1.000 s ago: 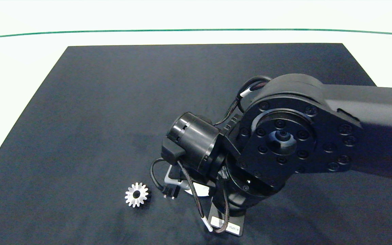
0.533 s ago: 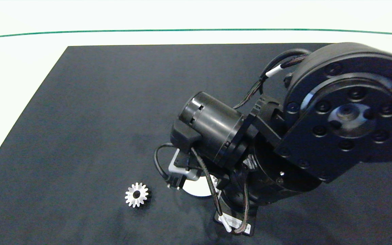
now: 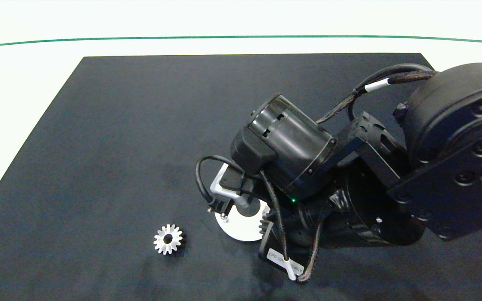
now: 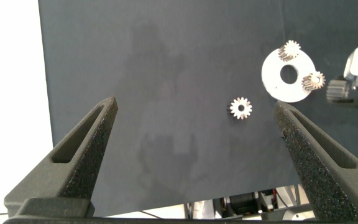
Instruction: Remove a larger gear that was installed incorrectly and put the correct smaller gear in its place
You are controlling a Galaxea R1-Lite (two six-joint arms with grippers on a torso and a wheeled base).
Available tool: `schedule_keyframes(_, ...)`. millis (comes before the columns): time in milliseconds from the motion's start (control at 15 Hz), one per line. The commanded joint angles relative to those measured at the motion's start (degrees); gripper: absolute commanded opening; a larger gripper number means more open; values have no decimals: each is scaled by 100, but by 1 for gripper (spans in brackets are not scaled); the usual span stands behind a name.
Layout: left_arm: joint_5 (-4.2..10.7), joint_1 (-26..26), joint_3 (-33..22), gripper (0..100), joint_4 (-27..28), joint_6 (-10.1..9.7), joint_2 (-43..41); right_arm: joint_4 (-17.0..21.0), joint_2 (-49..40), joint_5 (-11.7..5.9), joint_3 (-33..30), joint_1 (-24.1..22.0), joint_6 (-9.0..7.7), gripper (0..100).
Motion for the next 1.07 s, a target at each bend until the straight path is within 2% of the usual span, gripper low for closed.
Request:
schedule_keyframes(67, 11, -8, 14, 100, 38, -5, -1, -50, -193, 25, 606, -11, -2, 19)
schedule_keyframes(133, 11, -8, 14, 100, 38, -5, -1, -156, -193, 25, 773, -11, -2, 19)
schedule_keyframes(200, 11, -8, 14, 100, 38, -5, -1, -428, -175, 25, 993, -11, -2, 19)
schedule_keyframes(333, 11, -8, 14, 100, 38, -5, -1, -1316, -149, 42, 1573, -55, -2, 19)
schedule_keyframes(400, 11, -8, 14, 100, 47, -5, -1, -1623, -140, 104, 1819, -72, -2, 19)
schedule_keyframes(600, 11, -8, 14, 100, 47, -5, -1, -1685, -122, 227, 2012, -125, -2, 19)
schedule_keyframes(1067, 11, 1, 23, 100, 47, 13, -1, -1685, -114, 236, 2074, -134, -2, 19)
